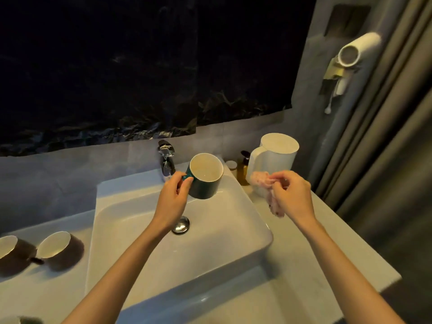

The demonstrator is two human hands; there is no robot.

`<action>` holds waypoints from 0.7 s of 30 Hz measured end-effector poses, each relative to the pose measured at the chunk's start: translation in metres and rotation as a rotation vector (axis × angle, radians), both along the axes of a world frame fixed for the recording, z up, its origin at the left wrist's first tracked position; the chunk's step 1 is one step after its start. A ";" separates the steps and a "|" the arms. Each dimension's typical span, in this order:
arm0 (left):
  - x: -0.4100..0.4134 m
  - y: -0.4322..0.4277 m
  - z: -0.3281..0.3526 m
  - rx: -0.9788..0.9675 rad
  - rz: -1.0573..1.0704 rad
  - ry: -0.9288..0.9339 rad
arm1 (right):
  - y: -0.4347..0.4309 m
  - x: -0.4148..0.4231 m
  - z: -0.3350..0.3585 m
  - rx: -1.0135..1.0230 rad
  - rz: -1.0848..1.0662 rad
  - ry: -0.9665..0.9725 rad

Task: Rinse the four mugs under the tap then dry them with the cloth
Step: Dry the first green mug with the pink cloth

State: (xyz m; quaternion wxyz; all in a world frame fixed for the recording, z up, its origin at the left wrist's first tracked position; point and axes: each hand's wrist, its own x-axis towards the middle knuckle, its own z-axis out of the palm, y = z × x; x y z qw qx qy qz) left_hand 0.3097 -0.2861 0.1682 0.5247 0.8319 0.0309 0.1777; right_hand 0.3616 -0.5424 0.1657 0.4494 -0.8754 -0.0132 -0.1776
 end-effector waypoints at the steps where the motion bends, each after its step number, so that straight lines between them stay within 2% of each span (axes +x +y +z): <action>1: 0.001 -0.010 -0.003 -0.016 -0.017 0.009 | -0.014 0.004 -0.016 -0.036 -0.014 0.049; 5: 0.006 -0.043 -0.016 -0.072 -0.070 0.076 | -0.058 0.017 -0.067 -0.228 -0.006 0.246; 9: 0.008 -0.065 -0.025 -0.064 -0.095 0.125 | -0.079 0.019 -0.089 -0.480 0.148 0.527; 11: 0.008 -0.069 -0.026 -0.051 -0.089 0.138 | -0.079 0.018 -0.088 -0.613 0.191 0.535; 13: 0.007 -0.069 -0.025 -0.054 -0.088 0.140 | -0.071 0.014 -0.076 -0.556 0.232 0.467; 18: -0.010 -0.049 -0.016 -0.050 -0.058 0.121 | -0.024 -0.006 -0.020 -0.181 0.497 0.334; 21: -0.027 -0.027 -0.010 -0.043 -0.036 0.125 | 0.016 -0.015 0.008 -0.174 0.654 0.215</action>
